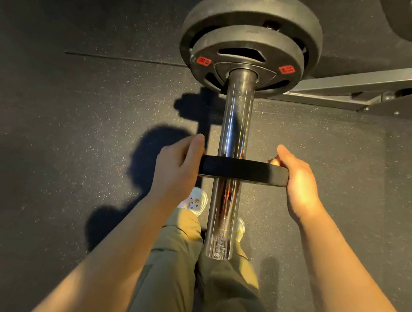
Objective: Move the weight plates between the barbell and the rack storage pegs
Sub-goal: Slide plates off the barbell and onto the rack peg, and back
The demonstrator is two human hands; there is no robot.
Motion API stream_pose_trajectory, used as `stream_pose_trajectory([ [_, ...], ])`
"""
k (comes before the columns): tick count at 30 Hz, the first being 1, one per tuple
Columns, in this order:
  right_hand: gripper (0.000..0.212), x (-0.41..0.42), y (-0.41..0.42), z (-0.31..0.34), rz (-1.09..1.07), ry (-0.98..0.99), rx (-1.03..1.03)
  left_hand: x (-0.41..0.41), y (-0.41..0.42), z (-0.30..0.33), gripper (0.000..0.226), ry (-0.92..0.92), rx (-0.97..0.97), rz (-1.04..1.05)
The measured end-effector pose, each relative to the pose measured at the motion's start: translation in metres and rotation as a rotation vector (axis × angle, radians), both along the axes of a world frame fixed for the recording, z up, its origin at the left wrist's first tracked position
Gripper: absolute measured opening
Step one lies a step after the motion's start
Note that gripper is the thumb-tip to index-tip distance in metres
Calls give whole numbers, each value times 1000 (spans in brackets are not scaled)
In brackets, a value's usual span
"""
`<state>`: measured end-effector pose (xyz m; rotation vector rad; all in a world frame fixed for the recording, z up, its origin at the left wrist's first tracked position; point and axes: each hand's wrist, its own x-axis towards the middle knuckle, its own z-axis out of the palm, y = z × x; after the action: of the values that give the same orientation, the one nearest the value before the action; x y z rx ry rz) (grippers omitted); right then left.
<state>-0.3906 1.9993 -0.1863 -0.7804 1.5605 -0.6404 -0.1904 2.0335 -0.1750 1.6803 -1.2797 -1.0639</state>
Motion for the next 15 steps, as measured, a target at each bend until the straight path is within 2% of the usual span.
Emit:
stream_pose_trajectory([
  [3,71,4,3,25,328,283,-155,9,2,-9,36,80,37,60],
  [4,74,7,5,36,466,382,-231,13,3,-11,36,66,59,64],
  [6,66,21,5,52,633,545,-350,19,6,-23,40,96,121,66],
  [10,54,55,12,53,622,775,-708,23,10,-43,44,465,366,285],
  [13,51,67,18,43,558,932,-729,18,8,-47,58,542,411,392],
  [15,52,67,17,41,537,951,-739,16,8,-46,66,533,377,397],
])
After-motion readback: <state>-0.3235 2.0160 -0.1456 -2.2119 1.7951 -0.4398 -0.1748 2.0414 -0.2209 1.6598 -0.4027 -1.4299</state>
